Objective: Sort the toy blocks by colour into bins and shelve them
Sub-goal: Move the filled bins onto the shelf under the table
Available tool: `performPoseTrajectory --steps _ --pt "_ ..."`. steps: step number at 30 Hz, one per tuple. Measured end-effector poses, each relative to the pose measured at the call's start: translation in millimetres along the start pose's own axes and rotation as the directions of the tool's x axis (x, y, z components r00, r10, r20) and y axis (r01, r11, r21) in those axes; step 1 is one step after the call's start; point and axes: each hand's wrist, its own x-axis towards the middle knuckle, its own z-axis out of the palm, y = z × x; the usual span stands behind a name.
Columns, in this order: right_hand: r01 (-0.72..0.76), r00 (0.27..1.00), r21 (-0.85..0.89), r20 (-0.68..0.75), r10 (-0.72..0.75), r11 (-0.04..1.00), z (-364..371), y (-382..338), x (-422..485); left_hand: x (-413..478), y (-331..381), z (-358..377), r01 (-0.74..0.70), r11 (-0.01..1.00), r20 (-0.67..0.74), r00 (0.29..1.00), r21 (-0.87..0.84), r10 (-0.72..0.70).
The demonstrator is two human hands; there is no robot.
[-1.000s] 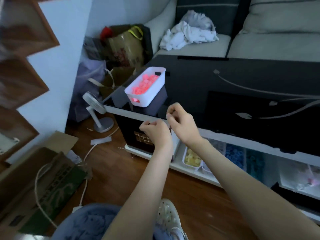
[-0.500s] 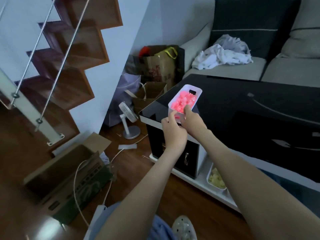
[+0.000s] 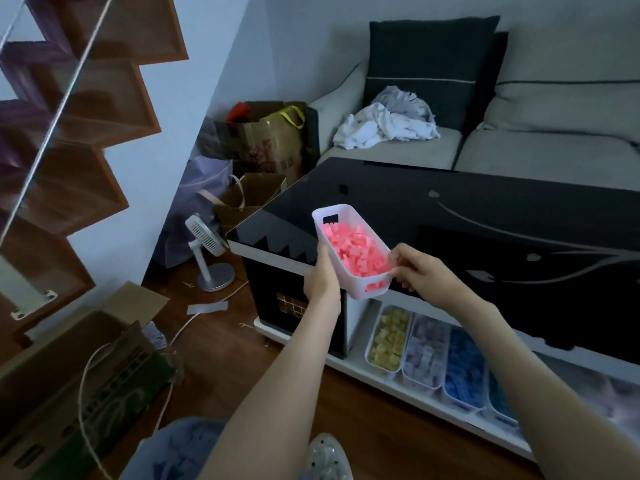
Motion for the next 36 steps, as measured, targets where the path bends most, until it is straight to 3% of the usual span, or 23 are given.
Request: performPoseTrajectory --steps 3,7,15,19,22,26,31,36 --pt "-0.011 0.999 -0.021 0.033 0.011 1.0 -17 2 -24 9 -26 17 -0.022 0.988 0.123 0.992 0.153 0.003" --pt "-0.043 0.997 -0.064 0.062 0.047 0.997 -29 11 -62 -24 -44 26 -0.007 0.994 0.174 0.985 0.113 -0.013" --pt "-0.057 0.984 -0.159 -0.178 0.028 0.986 2 35 -130 -84 -102 9 -0.135 0.983 0.125 0.985 0.121 0.12" --pt "-0.062 0.99 -0.198 -0.135 0.035 0.978 12 39 -147 -97 -123 -7 -0.152 0.987 0.069 0.987 0.059 0.148" --pt "-0.085 0.993 -0.182 -0.091 0.069 0.98 19 40 -156 -112 -144 -18 -0.071 0.997 0.001 0.997 -0.023 0.071" --pt "-0.178 0.984 -0.094 0.006 0.179 0.98 27 53 -165 -115 -169 -22 0.043 0.992 -0.076 0.996 -0.117 -0.053" --pt "-0.381 0.912 0.207 -0.078 0.403 0.901 28 73 -177 -108 -196 -9 0.035 0.999 -0.114 0.993 -0.029 -0.038" --pt "-0.643 0.764 0.277 0.161 0.625 0.714 40 100 -175 -93 -219 15 0.094 0.992 -0.091 0.992 0.08 -0.087"
